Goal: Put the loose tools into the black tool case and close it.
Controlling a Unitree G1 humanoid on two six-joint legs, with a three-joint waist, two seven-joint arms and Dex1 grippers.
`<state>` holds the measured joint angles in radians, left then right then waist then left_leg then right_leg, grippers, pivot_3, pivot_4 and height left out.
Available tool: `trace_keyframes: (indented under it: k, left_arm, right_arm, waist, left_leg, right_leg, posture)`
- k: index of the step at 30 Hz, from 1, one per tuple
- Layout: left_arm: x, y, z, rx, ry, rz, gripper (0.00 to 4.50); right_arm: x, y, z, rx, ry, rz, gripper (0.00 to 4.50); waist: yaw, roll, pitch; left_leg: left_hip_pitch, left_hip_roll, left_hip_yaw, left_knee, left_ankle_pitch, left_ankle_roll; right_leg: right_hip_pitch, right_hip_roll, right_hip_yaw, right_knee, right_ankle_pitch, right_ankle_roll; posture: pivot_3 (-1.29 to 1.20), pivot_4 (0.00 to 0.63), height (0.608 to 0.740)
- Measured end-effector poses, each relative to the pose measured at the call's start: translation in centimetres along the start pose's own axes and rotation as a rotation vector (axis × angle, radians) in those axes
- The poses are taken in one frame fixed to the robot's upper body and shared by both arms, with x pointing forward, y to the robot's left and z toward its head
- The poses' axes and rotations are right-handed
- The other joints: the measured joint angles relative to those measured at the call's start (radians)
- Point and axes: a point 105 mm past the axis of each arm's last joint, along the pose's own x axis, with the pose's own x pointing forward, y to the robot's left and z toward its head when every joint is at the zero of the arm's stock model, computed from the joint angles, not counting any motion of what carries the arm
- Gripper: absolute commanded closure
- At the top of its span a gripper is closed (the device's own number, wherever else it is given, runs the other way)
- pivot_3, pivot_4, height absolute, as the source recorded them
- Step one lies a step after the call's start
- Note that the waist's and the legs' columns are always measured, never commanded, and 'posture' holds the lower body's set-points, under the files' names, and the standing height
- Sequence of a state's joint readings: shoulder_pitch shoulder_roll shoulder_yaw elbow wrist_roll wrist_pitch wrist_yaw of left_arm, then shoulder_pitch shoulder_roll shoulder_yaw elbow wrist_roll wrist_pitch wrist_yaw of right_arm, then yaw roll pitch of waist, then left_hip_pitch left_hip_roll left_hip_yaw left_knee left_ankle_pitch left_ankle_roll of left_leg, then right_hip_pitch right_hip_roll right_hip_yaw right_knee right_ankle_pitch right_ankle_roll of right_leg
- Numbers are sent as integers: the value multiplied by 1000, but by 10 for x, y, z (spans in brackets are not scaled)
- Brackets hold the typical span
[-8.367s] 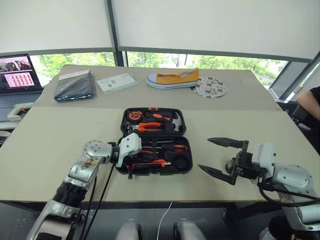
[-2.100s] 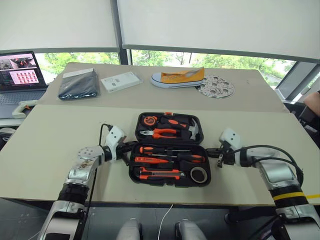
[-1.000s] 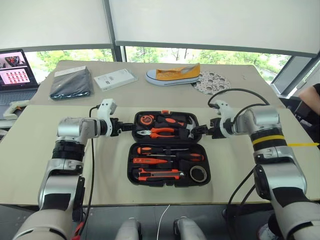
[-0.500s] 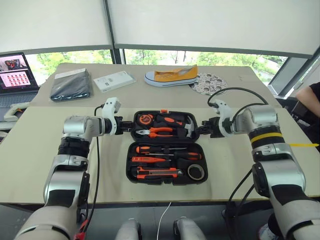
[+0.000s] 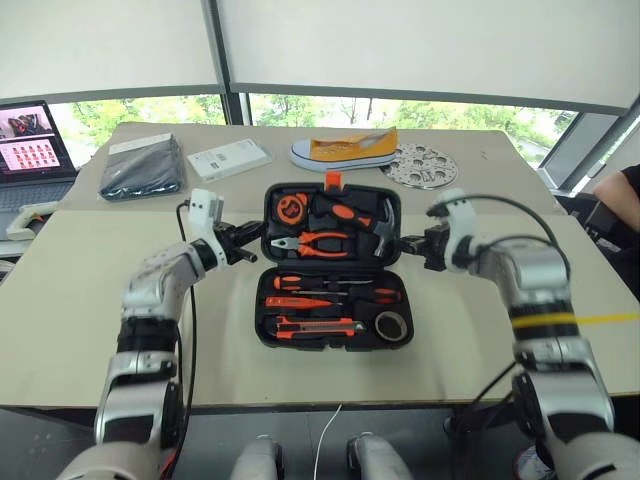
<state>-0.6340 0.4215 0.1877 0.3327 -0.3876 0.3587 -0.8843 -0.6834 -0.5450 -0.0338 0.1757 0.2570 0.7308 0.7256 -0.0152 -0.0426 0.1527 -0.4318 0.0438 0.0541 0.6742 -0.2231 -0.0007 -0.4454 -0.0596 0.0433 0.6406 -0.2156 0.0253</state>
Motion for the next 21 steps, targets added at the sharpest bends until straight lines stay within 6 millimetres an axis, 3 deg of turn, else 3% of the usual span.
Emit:
trace_keyframes:
  k: [7,9,12,13,15,17,18,20,21]
  left_arm:
    - [-29,-31,-14,327,-69,-154,4500]
    - [-37,-39,-18,467,-67,-197,4500]
    - [-54,-48,-32,542,-41,-251,4500]
    - [-60,-51,-36,551,-22,-273,4154]
    - [-71,-51,-43,545,24,-290,3603]
    - [-88,-45,-59,507,109,-271,2823]
    - [-90,-44,-60,502,116,-265,2600]
    - [-98,-32,-64,488,152,-210,2537]
    - [-103,-22,-63,485,172,-167,2537]
  right_arm:
    - [-32,15,-23,-281,-131,-60,4459]
    - [-45,21,-35,-490,-164,-89,4459]
    - [-57,32,-53,-707,-190,-84,4459]
    - [-62,35,-60,-760,-200,-70,3753]
    - [-67,33,-77,-797,-165,-58,3177]
    - [-82,20,-108,-783,-64,-80,2472]
    - [-84,19,-110,-778,-56,-84,2219]
    - [-92,14,-118,-755,-39,-113,1486]
    - [-96,13,-116,-754,-47,-127,1486]
  waist:
    - [12,0,0]
    - [15,0,0]
    - [14,2,-1]
    - [12,2,-1]
    - [7,1,-1]
    - [2,1,-1]
    - [2,1,-1]
    - [2,1,-1]
    - [0,2,-1]
  left_leg:
    - [1,0,1,1,-3,3]
    - [3,0,1,1,-3,4]
    - [12,0,3,1,-4,4]
    - [17,1,3,1,-4,4]
    - [25,2,5,1,-4,4]
    - [26,3,5,2,-3,5]
    - [27,3,5,2,-3,5]
    - [27,5,6,2,-2,5]
    - [28,5,6,2,-2,5]
  right_leg:
    - [5,0,-1,-13,0,1]
    - [7,0,-1,-14,0,2]
    - [15,-1,0,-14,-1,3]
    - [20,0,0,-14,-1,2]
    - [26,0,0,-14,-4,2]
    - [25,0,2,-11,-10,0]
    - [25,0,2,-11,-10,0]
    - [24,1,2,-9,-8,-2]
    - [24,2,2,-8,-8,-2]
  posture:
    - [0,150,740]
    - [0,150,740]
    - [0,150,740]
    - [0,150,740]
    - [0,150,740]
    - [0,150,740]
    - [0,150,740]
    - [0,150,740]
    - [0,150,740]
